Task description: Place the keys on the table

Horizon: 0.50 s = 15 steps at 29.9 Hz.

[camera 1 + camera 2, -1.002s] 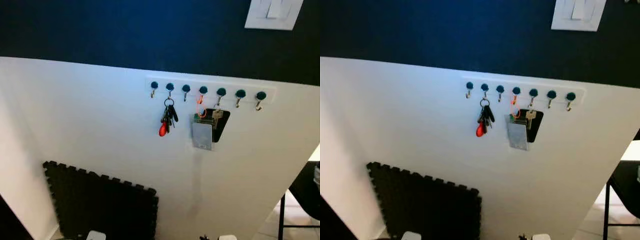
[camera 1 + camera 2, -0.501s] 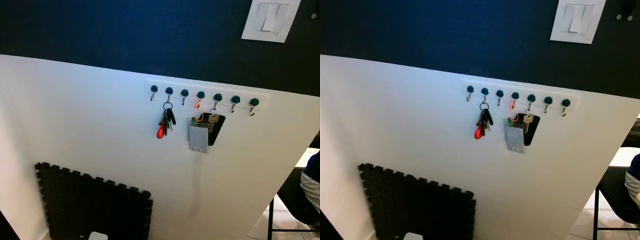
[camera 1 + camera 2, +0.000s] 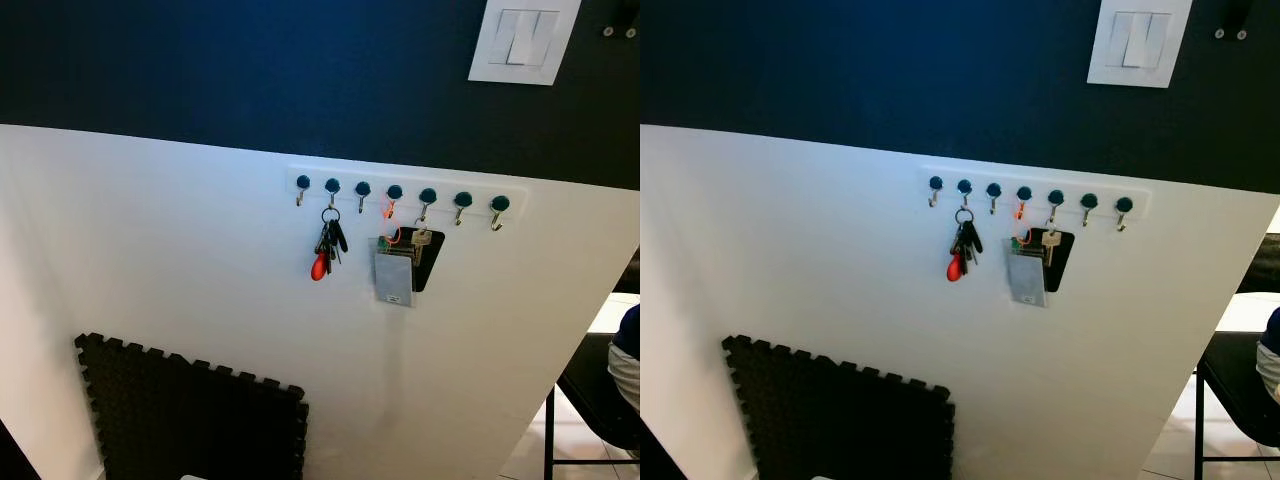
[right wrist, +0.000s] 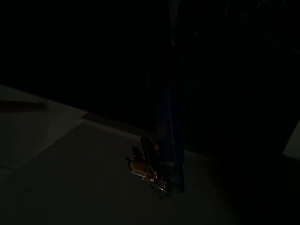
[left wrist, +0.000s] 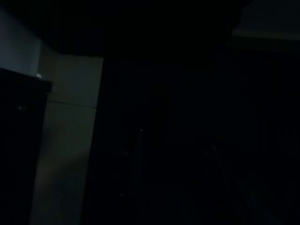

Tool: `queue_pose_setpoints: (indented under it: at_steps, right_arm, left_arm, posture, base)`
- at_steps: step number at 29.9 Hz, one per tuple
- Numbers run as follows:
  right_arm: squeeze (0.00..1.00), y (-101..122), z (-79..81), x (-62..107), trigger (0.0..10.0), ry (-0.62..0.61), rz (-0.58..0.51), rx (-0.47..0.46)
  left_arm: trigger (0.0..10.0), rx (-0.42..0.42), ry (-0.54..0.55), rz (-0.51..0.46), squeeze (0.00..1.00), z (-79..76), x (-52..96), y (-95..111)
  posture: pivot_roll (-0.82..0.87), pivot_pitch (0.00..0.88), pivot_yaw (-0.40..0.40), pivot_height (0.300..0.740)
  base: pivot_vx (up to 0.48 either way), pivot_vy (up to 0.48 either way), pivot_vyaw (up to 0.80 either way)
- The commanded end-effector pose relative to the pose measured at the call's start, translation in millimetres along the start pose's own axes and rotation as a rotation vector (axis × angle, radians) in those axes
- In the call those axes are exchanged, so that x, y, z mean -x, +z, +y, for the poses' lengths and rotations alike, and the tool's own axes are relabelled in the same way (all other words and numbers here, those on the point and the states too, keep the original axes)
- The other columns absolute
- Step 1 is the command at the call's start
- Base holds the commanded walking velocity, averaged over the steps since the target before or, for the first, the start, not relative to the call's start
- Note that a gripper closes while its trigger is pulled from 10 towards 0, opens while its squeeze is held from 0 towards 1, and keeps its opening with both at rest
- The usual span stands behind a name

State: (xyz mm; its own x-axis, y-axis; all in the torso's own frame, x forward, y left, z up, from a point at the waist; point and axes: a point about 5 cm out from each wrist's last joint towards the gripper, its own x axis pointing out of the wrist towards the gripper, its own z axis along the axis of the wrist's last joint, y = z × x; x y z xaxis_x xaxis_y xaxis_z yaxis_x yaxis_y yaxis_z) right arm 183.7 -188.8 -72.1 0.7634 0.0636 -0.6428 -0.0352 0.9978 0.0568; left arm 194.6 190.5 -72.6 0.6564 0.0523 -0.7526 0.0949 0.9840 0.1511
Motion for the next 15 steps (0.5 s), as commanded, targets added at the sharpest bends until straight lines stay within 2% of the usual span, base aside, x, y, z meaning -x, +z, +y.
queue_pose_setpoints:
  at_steps: [1, 6, 11, 15]
  right_arm:
    - [0.0, 2, 0.1, -1.0, 10.0, -0.01, -0.007, -0.009]
    - [0.0, -1, -1.2, -0.4, 10.0, -0.014, 0.015, -0.014]
    - [0.0, -5, -1.9, 1.1, 10.0, -0.013, 0.027, -0.004]
    - [0.0, -9, -1.8, 2.8, 10.0, -0.014, 0.045, -0.001]
  left_arm:
    - [10.0, -0.011, 0.012, 0.001, 0.0, 0.5, 0.4, -3]
    - [10.0, 0.006, 0.025, 0.017, 0.0, -1.9, 0.6, -7]
    - [10.0, -0.047, -0.022, -0.011, 0.0, -8.1, 1.0, -6]
    - [10.0, -0.047, -0.033, -0.011, 0.0, -9.4, 0.7, -5]
  posture:
    - [0.06, 0.004, -0.005, 0.74]
    - [0.05, 0.003, -0.01, 0.74]
    - [0.05, 0.002, -0.008, 0.74]
    - [0.05, 0.001, -0.002, 0.74]
  base:
    - [0.0, 0.0, 0.0]
    - [0.0, 0.0, 0.0]
    - [0.0, 0.0, 0.0]
    - [0.0, 0.0, 0.0]
